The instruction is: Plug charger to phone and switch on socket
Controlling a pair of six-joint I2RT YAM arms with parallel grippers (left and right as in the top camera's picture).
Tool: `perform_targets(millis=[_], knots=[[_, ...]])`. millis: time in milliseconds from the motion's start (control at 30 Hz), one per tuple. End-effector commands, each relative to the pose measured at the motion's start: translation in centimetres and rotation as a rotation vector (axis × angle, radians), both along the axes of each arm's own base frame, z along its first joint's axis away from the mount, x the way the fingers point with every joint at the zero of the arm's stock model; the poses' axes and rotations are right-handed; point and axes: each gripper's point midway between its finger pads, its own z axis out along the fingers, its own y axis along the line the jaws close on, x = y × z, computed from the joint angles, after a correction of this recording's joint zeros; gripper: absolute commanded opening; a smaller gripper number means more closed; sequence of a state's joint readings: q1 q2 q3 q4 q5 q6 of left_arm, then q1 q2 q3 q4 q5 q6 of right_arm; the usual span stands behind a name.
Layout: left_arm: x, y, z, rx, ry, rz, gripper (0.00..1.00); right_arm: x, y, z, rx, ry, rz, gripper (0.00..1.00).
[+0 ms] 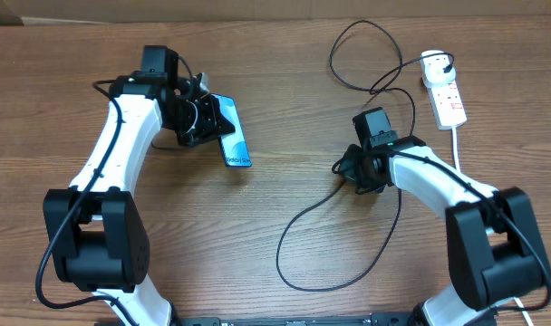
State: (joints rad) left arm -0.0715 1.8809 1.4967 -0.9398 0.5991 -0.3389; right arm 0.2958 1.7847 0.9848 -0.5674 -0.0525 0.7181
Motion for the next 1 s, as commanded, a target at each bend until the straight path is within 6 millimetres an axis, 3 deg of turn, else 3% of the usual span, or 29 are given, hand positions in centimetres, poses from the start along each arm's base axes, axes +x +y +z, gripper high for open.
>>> perform_targets(millis=[0, 133, 400, 600, 967], knots=[[-0.1, -1.1, 0.4, 0.007, -0.029, -0.048, 0.04, 0.0, -0.6, -0.5, -0.013, 0.008, -0.052, 0.16], [-0.4, -1.9, 0.3, 0.010, -0.030, -0.070, 0.04, 0.0, -0.8, -0.5, -0.004, 0.014, -0.060, 0.24], [-0.6, -2.0, 0.1, 0.029, -0.027, -0.074, 0.04, -0.3, -0.8, -0.3, 0.005, 0.031, -0.059, 0.23], [-0.6, -2.0, 0.1, 0.029, -0.023, -0.074, 0.04, -0.7, 0.2, 1.5, 0.157, 0.077, -0.069, 0.23], [-0.5, -2.0, 0.1, 0.029, -0.030, -0.074, 0.04, -0.5, 0.4, 1.4, 0.230, 0.094, -0.095, 0.24]])
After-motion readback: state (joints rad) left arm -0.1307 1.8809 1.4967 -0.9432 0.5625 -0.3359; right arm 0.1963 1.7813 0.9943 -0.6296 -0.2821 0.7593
